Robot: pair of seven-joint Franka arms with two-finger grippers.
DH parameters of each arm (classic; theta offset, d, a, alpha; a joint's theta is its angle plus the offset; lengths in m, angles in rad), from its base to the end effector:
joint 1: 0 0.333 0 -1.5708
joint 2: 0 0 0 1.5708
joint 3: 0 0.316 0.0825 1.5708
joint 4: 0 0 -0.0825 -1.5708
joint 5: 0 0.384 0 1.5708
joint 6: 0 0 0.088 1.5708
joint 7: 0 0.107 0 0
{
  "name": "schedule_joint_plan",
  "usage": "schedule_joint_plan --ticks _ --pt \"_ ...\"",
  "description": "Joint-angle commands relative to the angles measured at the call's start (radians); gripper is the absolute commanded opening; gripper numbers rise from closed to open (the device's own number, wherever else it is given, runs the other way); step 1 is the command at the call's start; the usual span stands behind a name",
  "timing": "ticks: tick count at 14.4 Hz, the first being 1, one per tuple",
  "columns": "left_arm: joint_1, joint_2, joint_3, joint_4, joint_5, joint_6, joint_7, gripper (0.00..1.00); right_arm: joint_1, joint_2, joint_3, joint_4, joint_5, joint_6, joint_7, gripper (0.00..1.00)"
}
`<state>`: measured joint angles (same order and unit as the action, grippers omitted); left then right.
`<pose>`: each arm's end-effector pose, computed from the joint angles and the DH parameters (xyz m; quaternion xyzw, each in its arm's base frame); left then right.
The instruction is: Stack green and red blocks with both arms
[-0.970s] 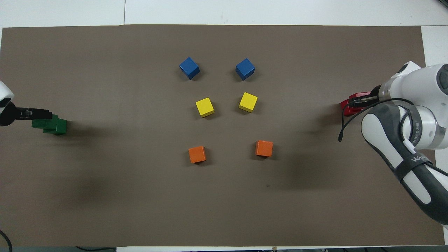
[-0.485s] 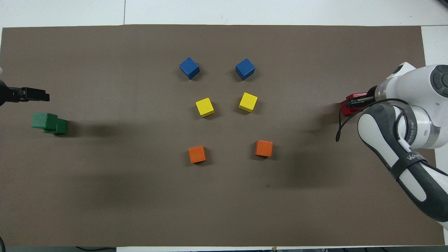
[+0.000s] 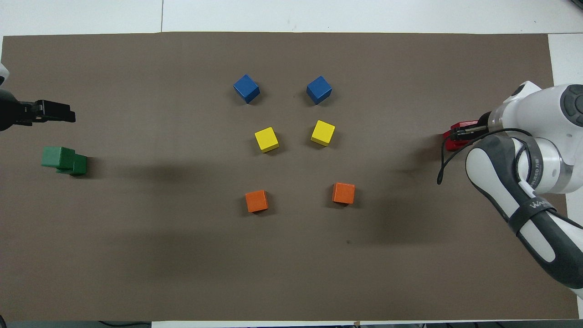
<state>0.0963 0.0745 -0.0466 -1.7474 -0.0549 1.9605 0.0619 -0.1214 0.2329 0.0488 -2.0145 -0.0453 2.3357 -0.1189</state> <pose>0.5996 0.0270 0.5328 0.9972 0.0027 0.0707 0.0239 0.5997 -0.0453 0.3467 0.9983 0.0372 0.0430 0.0156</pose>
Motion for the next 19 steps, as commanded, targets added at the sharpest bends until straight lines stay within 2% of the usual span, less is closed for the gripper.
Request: schedule_joint_plan --ticks 1,5,9,15,19 --pt "-0.026 -0.033 0.007 -0.003 0.023 -0.035 -0.048 1.0 -0.012 -0.007 0.006 -0.024 0.001 0.022 -0.001 0.0" --pt "-0.026 -0.061 0.008 0.003 0.021 -0.106 -0.05 1.0 -0.012 -0.01 0.006 -0.032 0.001 0.021 -0.001 0.0" --pt "-0.026 -0.076 0.007 0.078 0.023 -0.247 -0.05 1.0 -0.012 -0.01 0.006 -0.032 0.001 0.022 -0.001 0.0" --pt "-0.024 -0.127 -0.018 0.08 0.024 -0.314 -0.05 1.0 -0.012 -0.015 0.006 -0.046 0.001 0.025 -0.001 0.0" --pt "-0.02 -0.134 -0.03 0.091 0.084 -0.362 -0.04 1.0 -0.012 -0.015 0.006 -0.049 0.001 0.025 -0.001 0.0"
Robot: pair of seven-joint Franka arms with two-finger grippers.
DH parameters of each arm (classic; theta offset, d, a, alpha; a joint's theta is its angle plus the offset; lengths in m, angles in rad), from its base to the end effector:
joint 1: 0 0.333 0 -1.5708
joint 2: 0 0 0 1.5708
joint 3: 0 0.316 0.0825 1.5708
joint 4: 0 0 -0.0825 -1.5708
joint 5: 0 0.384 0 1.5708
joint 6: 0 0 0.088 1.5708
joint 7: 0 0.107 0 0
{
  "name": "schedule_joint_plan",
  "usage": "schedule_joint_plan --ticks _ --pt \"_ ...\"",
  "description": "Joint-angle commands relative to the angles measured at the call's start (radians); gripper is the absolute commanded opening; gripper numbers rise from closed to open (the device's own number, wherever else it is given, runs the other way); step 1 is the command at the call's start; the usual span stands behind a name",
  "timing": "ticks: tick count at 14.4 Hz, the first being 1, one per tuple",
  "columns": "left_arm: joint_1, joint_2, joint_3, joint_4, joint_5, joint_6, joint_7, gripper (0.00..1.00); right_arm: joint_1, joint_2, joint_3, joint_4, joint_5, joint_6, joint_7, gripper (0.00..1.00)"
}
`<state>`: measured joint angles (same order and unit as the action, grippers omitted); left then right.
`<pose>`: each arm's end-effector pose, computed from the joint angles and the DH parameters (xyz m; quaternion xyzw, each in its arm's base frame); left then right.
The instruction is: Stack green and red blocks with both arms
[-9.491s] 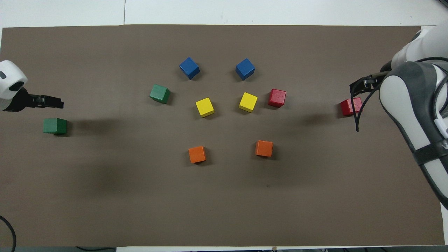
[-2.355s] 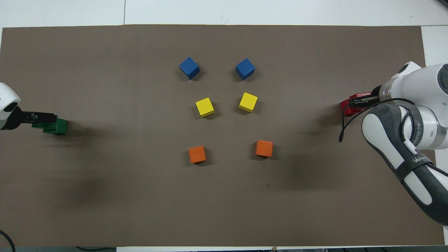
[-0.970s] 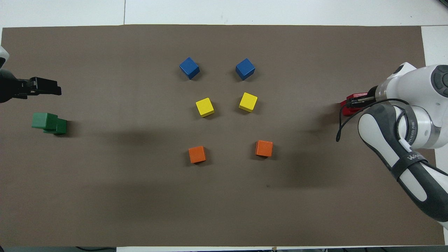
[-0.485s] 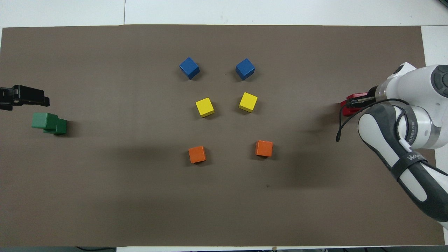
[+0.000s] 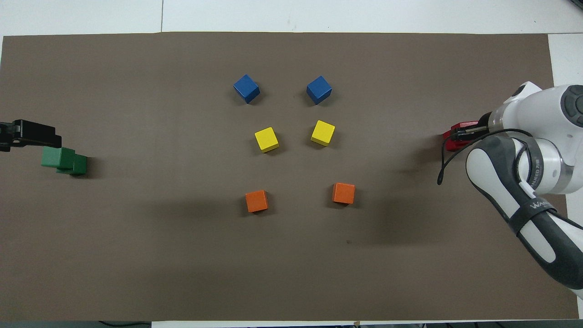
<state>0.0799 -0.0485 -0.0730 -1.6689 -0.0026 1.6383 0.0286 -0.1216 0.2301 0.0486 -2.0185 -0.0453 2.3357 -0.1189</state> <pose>0.5446 0.0026 0.6105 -0.9999 0.0107 -0.0089 0.0006 0.5985 -0.0454 0.3465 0.9983 0.0370 0.0424 0.0156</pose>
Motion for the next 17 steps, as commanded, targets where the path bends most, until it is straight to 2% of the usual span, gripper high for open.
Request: schedule_joint_plan --ticks 1,9,12,13,15,17 --pt "-0.003 -0.011 -0.004 0.026 0.032 -0.057 -0.007 1.0 -0.012 -0.012 0.007 -0.045 0.001 0.025 -0.001 0.0" --pt "-0.002 -0.011 -0.002 0.032 0.023 -0.058 -0.006 1.0 -0.012 -0.011 0.007 -0.042 0.001 0.03 0.002 0.0" --pt "-0.002 -0.011 -0.002 0.032 0.016 -0.052 -0.009 1.0 -0.012 -0.011 0.007 -0.042 0.001 0.03 -0.001 0.27" --pt "-0.002 -0.011 -0.002 0.032 0.016 -0.049 -0.009 1.0 -0.012 -0.011 0.007 -0.042 0.001 0.03 0.001 0.38" --pt "0.0 -0.011 -0.004 0.032 0.016 -0.048 -0.007 1.0 -0.012 -0.011 0.007 -0.042 0.001 0.03 0.004 0.68" --pt "0.001 -0.011 -0.002 0.032 0.015 -0.046 -0.01 1.0 -0.012 -0.011 0.007 -0.042 0.001 0.03 0.004 0.89"
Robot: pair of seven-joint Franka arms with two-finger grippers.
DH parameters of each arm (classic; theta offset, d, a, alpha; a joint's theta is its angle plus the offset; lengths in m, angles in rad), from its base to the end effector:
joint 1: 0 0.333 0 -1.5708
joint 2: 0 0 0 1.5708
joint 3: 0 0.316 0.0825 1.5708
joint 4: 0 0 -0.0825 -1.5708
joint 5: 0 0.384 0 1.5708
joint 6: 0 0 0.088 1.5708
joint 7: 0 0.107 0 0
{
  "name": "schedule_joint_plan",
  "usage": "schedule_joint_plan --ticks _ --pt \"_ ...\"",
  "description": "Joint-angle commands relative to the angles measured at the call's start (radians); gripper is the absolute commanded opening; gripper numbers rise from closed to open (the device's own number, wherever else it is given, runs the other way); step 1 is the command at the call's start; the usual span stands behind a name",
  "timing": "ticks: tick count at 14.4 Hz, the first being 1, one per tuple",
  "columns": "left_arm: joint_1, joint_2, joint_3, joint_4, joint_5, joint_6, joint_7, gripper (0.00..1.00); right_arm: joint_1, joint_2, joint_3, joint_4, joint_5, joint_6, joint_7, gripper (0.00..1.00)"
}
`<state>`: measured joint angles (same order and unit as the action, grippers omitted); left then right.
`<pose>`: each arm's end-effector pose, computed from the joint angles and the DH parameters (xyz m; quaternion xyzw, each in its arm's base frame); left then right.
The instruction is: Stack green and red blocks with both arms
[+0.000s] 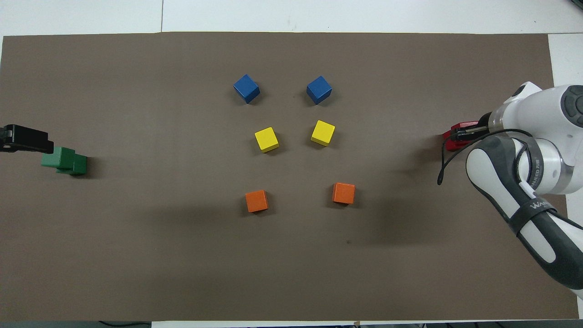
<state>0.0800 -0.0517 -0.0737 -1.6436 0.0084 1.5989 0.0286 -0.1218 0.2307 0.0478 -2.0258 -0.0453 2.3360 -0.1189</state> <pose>0.5405 0.0032 0.6208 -0.9999 0.0112 -0.0033 0.0062 0.5965 -0.0458 0.3429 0.9985 0.0366 0.0386 0.0153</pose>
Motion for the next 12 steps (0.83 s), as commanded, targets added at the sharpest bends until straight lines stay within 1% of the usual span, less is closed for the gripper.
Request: schedule_joint_plan --ticks 1,2,7,9,10,12 --pt "0.001 -0.008 -0.001 0.007 0.004 -0.007 -0.009 1.0 -0.012 -0.011 0.007 -0.034 0.001 0.029 0.004 0.96" --pt "0.0 -0.01 0.0 0.007 0.004 -0.007 -0.009 1.0 -0.012 -0.011 0.006 -0.034 0.001 0.029 0.002 1.0" --pt "0.0 -0.014 0.0 0.004 0.004 -0.01 -0.003 1.0 -0.012 -0.011 0.007 -0.031 0.001 0.026 0.007 1.0" --pt "0.0 -0.014 0.003 0.001 0.005 -0.008 -0.003 1.0 -0.012 -0.013 0.007 -0.018 0.001 0.008 0.007 1.0" --pt "0.0 -0.014 0.003 -0.001 0.005 -0.01 -0.004 1.0 -0.009 -0.02 0.007 -0.007 0.001 -0.006 0.007 1.0" --pt "0.0 -0.023 0.002 -0.007 0.005 -0.011 -0.004 1.0 -0.001 -0.043 0.009 0.053 0.001 -0.113 0.008 1.0"
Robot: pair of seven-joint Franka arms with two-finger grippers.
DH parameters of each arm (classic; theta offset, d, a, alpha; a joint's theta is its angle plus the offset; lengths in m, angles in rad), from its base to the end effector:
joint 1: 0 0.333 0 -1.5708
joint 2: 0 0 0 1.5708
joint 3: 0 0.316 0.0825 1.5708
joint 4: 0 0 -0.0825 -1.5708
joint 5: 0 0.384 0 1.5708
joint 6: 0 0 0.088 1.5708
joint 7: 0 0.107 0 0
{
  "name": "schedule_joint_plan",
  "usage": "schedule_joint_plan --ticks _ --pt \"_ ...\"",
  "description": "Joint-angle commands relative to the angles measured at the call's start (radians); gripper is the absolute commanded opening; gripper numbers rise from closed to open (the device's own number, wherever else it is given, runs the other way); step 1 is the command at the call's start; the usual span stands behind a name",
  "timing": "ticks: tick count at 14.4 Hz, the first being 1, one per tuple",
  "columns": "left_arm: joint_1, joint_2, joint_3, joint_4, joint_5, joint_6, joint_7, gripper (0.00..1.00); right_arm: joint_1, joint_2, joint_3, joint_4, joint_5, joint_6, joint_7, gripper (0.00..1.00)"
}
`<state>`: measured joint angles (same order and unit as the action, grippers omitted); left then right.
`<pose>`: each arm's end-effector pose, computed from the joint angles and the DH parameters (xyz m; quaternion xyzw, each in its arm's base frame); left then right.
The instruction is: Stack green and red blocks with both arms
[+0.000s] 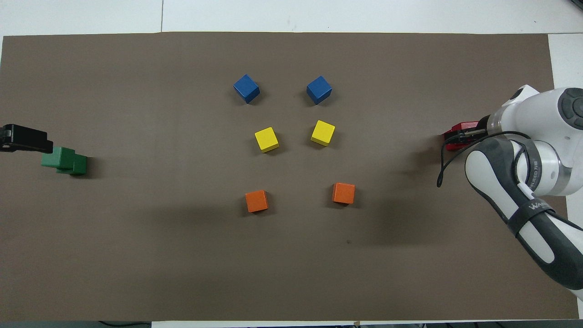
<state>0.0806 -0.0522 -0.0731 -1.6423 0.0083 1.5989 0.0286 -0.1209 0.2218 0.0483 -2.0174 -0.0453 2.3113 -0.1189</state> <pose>0.5404 0.0039 0.6217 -0.9999 0.0106 -0.0042 0.0061 0.5963 -0.0451 0.3497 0.9986 0.0370 0.0349 0.0154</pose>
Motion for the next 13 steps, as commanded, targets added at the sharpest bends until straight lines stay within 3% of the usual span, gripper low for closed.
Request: schedule_joint_plan --ticks 1,11,13 --pt "-0.002 -0.025 0.003 -0.008 0.005 -0.011 -0.004 1.0 0.0 -0.047 0.008 0.08 0.001 -0.151 0.01 1.0" --pt "-0.015 -0.026 0.0 -0.007 0.005 -0.007 -0.004 1.0 0.029 -0.301 0.016 0.124 0.07 -0.482 0.021 1.0" --pt "-0.015 -0.028 -0.002 -0.008 0.005 -0.007 -0.006 1.0 0.03 -0.303 0.016 0.176 0.061 -0.559 0.021 1.0"
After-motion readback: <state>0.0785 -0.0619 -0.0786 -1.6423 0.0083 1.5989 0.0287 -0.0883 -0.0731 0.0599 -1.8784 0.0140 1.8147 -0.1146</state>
